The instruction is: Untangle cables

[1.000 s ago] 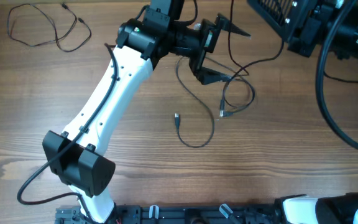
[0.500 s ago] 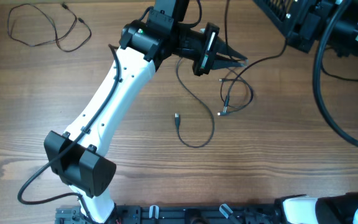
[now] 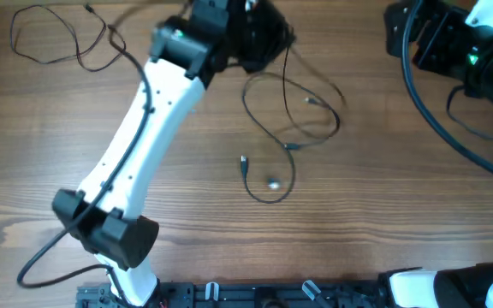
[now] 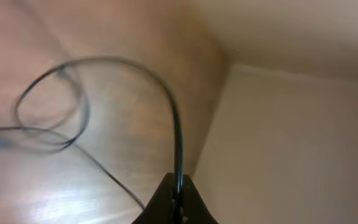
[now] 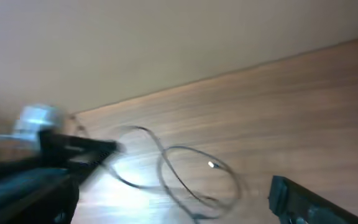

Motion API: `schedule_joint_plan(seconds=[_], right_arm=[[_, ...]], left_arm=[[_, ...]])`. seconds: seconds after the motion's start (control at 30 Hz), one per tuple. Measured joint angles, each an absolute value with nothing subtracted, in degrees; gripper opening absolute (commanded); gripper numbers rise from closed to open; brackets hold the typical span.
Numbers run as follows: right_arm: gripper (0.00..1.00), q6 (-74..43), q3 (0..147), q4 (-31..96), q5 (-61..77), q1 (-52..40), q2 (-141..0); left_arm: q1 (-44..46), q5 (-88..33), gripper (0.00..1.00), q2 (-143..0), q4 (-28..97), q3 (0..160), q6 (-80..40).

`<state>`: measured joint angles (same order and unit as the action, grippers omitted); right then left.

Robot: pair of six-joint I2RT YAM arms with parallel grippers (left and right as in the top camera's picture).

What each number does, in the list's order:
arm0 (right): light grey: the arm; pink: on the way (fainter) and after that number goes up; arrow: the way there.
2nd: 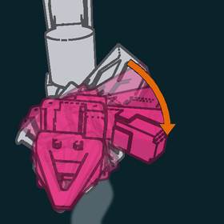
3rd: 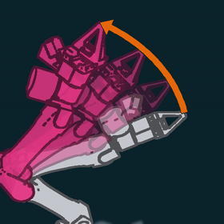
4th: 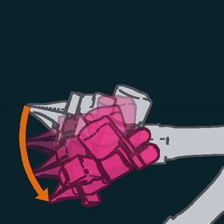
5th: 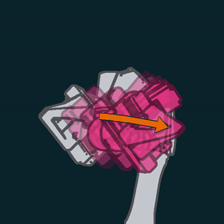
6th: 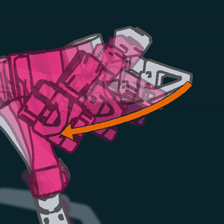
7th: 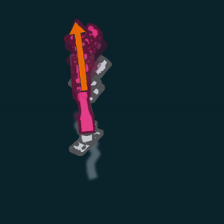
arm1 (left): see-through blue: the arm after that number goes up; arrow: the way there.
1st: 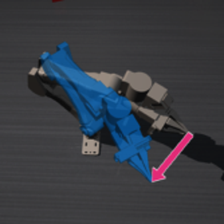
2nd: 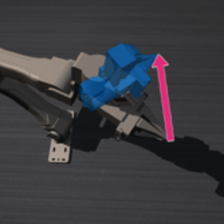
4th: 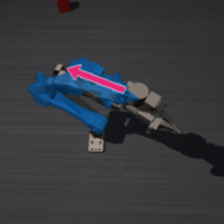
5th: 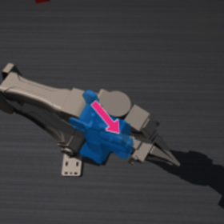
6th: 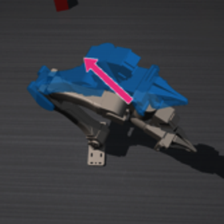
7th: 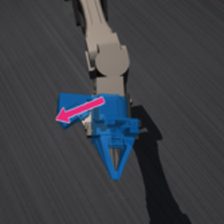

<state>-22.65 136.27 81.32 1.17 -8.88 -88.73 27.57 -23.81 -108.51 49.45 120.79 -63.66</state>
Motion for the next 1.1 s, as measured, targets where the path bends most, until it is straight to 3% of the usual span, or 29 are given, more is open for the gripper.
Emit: schedule_joint_plan(seconds=[0.23,0.43,0.6,0.73,0.9,1.1], right_arm=[[1.0,-22.65,133.97,85.86,-2.92,-8.29,-89.34],[1.0,-22.63,124.03,85.21,4.12,-8.29,-97.58],[1.0,-22.63,121.95,85.25,5.58,-8.29,-101.08],[1.0,-22.11,121.95,85.3,5.8,-8.29,-101.03],[1.0,-21.71,121.95,85.08,5.98,-8.29,-101.03],[1.0,-21.71,121.95,84.79,6.0,-8.29,-101.03]], left_arm=[[27.57,-22.96,0.04,-107.48,45.32,147.15,-57.58],[27.57,-22.28,0.04,-106.43,37.19,150.17,-57.28],[25.8,-13.43,0.04,-105.73,48.99,150.47,-56.82],[18.09,-3.11,0.04,-105.73,59.09,150.5,-56.58],[6.24,0.25,0.04,-105.71,68.07,150.5,-56.58],[1.69,0.62,0.04,-105.73,70.39,150.5,-56.55]])
